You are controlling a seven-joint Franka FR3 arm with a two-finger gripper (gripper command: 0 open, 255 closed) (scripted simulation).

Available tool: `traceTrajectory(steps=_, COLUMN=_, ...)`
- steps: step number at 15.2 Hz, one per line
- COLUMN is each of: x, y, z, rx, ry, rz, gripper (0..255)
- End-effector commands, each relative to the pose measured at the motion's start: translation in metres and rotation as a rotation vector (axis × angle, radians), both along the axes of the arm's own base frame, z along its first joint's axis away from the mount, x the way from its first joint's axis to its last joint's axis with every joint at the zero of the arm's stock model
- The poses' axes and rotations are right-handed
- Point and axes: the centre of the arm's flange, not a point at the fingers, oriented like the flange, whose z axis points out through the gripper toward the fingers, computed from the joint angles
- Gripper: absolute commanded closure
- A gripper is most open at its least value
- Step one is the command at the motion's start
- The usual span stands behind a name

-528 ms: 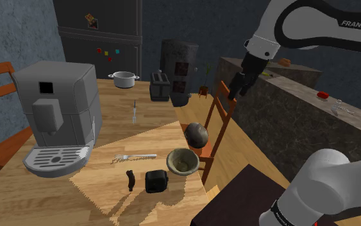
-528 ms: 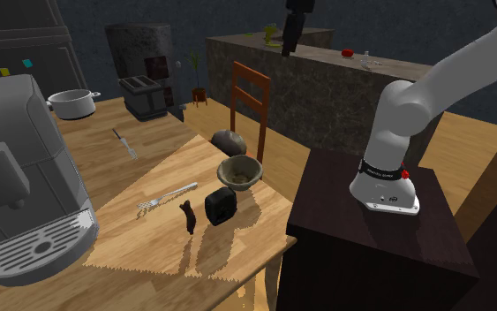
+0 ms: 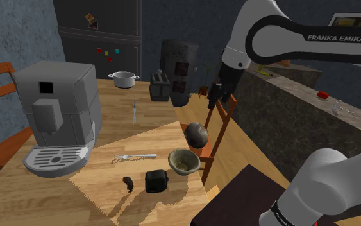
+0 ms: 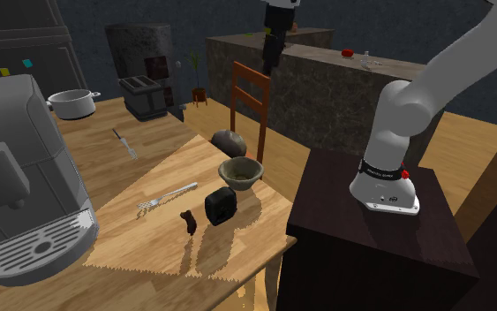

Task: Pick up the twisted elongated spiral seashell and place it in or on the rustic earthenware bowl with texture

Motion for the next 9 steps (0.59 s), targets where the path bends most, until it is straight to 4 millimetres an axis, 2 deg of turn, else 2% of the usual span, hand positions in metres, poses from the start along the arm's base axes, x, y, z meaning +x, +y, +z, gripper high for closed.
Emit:
traceTrajectory(steps=1, x=0.015, y=0.02, z=-0.014, rx=-0.018, ry=0.009, rz=0.011, gripper=0)
traceTrajectory(steps=9, x=0.063, y=0.106, z=-0.075, rx=-0.093, ry=0.044, rz=0.054, gripper=0)
